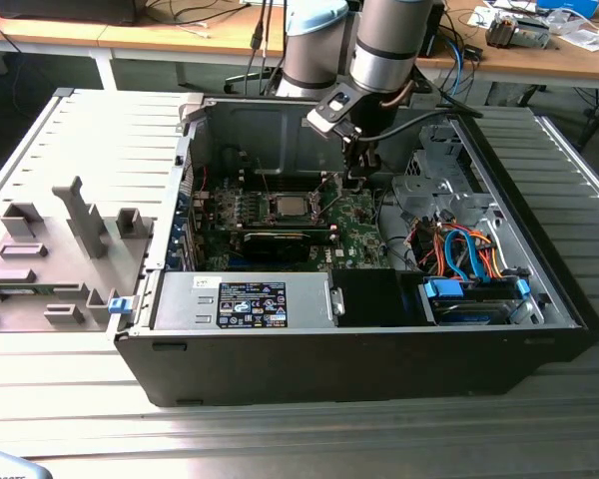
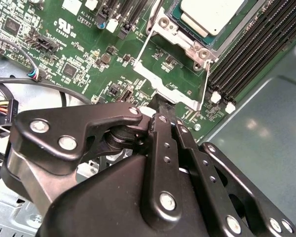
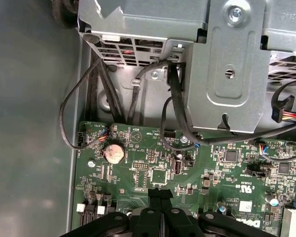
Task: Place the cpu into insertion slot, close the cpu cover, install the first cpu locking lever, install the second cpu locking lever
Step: 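Close the cpu cover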
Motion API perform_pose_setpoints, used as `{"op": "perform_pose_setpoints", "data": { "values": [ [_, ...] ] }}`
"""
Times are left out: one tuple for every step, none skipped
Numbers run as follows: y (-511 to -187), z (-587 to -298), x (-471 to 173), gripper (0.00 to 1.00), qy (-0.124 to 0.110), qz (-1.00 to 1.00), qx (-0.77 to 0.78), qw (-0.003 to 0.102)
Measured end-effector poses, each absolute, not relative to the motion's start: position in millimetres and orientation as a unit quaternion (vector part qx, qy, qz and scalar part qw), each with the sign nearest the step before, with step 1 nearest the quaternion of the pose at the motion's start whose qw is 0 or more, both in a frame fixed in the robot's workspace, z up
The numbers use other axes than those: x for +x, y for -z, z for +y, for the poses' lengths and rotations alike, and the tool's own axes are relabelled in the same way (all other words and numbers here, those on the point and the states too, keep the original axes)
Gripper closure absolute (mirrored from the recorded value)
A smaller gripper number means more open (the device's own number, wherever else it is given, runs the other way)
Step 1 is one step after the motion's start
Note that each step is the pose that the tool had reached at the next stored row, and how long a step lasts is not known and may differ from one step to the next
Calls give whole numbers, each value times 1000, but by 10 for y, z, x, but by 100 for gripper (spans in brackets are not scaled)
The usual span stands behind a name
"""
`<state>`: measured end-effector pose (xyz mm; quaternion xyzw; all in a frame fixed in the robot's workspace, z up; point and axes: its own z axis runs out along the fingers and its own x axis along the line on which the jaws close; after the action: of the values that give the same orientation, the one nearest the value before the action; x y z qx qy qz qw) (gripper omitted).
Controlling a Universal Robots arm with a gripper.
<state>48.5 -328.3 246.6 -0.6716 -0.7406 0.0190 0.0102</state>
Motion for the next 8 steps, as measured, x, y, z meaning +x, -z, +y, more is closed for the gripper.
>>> {"op": "perform_pose_setpoints", "data": {
  "values": [
    [-2468, -3282, 479, 89, -19, -741, -672, 10],
    [-2468, -3283, 474, 89, -19, -741, -672, 10],
    [-2469, -3283, 467, 89, -19, -741, -672, 10],
    [-2470, -3283, 463, 89, -19, -741, -672, 10],
    [-2471, -3283, 457, 89, -19, -741, -672, 10],
    [-2470, -3283, 453, 89, -19, -741, -672, 10],
    [-2470, -3283, 444, 89, -19, -741, -672, 10],
    [-2470, -3283, 439, 89, -19, -741, -672, 10]
  ]
}}
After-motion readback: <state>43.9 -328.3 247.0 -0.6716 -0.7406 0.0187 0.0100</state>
